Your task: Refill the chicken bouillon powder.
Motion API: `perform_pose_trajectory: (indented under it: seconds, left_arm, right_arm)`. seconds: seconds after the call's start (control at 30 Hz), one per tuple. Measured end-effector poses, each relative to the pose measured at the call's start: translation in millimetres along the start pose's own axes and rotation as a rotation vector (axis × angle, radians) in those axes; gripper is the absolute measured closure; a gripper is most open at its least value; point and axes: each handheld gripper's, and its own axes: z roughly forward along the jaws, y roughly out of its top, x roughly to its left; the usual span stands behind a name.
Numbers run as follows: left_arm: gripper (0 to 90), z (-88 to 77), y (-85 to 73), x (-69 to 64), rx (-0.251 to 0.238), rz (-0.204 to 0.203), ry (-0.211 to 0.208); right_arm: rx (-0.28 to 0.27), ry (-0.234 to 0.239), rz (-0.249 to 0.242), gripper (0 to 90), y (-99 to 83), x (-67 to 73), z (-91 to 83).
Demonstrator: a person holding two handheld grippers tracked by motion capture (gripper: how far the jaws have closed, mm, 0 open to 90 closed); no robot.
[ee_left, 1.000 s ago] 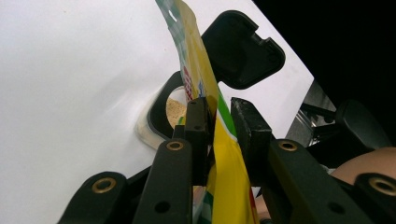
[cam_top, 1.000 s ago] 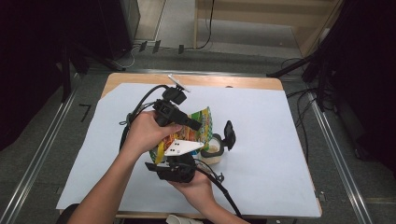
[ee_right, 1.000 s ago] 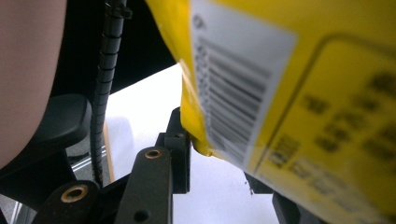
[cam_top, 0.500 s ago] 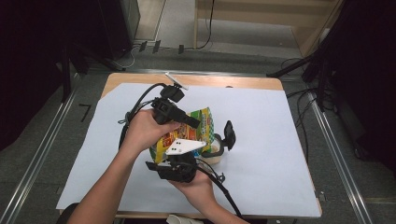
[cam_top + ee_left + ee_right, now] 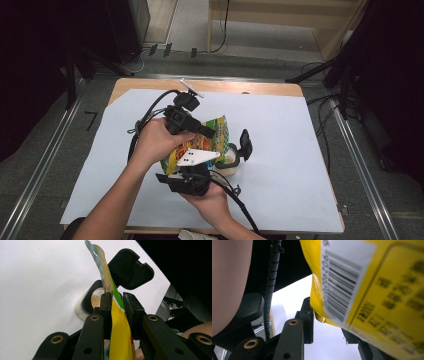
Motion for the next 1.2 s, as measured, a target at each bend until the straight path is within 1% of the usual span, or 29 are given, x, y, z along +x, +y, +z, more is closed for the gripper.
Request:
perform_pose_trajectory:
  seconds: [0.27,0.63,1.2]
  left_arm:
    - [78.9,-1.4,-0.1,-0.5,-0.004,-0.001,0.002]
    - [78.7,-1.7,0.5,1.0,-0.006,-0.006,-0.011]
    - [78.5,-1.6,0.9,0.3,-0.008,0.000,-0.008]
  right_arm:
    - [0.001,0.001,-0.004,68.7,0.8,0.2,-0.2]
    - [0.004,-0.001,-0.005,68.7,1.8,0.3,-1.0]
    - [0.006,0.001,0.004,68.8,2.6,0.1,-1.7]
